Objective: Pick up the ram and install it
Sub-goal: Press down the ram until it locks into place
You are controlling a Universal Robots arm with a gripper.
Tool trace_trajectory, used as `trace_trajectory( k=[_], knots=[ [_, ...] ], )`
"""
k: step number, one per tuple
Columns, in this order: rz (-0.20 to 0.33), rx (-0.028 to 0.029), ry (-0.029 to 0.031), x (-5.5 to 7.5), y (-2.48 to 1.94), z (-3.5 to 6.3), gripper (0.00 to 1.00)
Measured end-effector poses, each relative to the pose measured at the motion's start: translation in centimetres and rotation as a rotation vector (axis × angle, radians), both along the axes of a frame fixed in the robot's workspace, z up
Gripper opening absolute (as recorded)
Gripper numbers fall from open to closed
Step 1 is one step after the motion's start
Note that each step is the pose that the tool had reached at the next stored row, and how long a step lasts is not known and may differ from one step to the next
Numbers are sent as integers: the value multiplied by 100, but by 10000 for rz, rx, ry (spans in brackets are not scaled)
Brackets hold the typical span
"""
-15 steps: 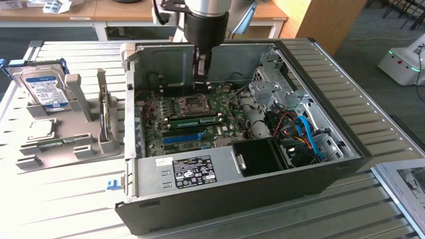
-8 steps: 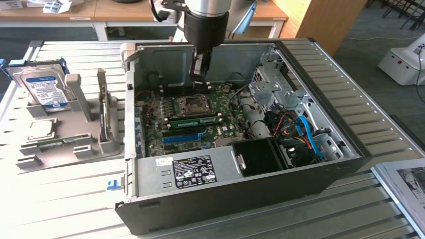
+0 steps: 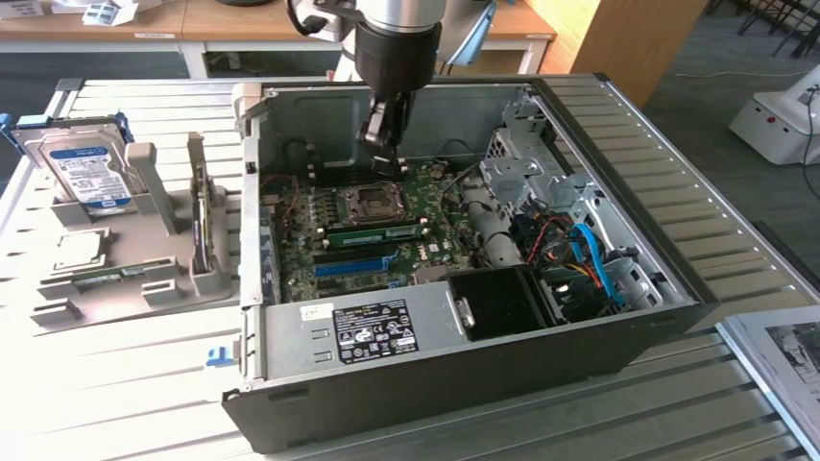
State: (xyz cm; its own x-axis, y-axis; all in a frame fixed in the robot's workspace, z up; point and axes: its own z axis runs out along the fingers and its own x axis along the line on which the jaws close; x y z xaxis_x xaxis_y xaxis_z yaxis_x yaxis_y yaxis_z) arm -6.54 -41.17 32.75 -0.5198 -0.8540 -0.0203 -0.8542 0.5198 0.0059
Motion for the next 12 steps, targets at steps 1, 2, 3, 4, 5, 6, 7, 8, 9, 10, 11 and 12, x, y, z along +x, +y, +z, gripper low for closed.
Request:
trace_trajectory(
  k=[1,2,3,4,5,6,7,8,9,10,11,12],
  knots=[
    [-180,0,0,0,0,0,10],
    [-357,0,0,0,0,0,10],
    [-529,0,0,0,0,0,10],
    [-701,0,0,0,0,0,10],
    [-878,0,0,0,0,0,10],
    [-1074,-1,0,0,0,0,10],
    [-1255,-1,0,0,0,0,10],
    [-1433,-1,0,0,0,0,10],
    [-1613,0,0,0,0,0,10],
    [-1791,-1,0,0,0,0,10],
    [-1967,-2,0,0,0,0,10],
    [-2141,-1,0,0,0,0,10]
  ],
)
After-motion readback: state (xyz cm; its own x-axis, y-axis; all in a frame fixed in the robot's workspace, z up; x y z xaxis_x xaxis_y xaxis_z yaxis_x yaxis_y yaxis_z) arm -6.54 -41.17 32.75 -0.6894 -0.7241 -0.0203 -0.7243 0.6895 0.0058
